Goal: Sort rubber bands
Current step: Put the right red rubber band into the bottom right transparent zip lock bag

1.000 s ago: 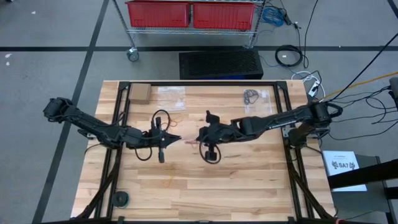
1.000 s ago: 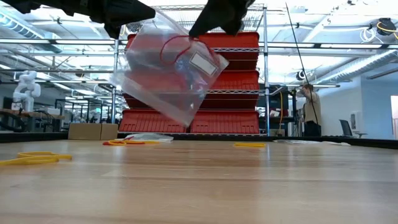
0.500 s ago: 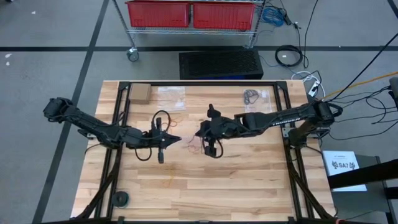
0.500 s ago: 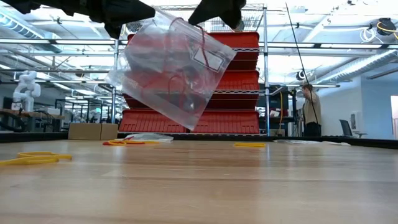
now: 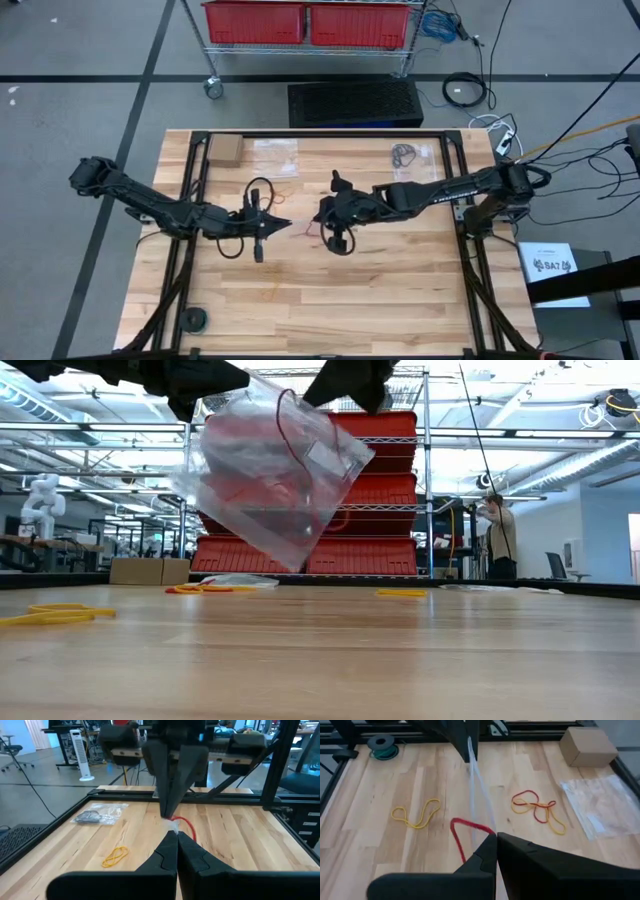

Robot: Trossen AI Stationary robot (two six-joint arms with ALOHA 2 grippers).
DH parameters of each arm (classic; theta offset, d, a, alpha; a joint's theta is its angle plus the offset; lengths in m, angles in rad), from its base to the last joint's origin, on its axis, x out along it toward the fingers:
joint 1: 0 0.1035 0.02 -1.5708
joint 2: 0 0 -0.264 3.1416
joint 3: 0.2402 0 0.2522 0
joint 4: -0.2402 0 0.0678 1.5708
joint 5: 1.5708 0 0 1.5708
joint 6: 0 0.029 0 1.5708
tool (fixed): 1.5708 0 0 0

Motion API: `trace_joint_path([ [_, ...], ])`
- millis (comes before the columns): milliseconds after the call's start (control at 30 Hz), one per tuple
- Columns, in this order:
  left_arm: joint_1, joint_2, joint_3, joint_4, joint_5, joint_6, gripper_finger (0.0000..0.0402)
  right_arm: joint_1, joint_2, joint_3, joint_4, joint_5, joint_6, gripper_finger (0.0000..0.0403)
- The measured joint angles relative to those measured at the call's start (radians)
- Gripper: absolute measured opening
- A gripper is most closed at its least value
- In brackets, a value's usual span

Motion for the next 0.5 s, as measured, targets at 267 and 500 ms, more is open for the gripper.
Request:
trace_joint_path([
  [267,0.0,0.0,0.0,-0.01,0.0,0.0,0.0,0.021,-0.007,0.013,-0.036,-0.022,0.005,0.0],
  [500,0.0,0.0,0.0,-0.035,-0.006,0.0,0.0,0.088,-0.029,0.065,-0.282,0.005,0.098,0.0],
])
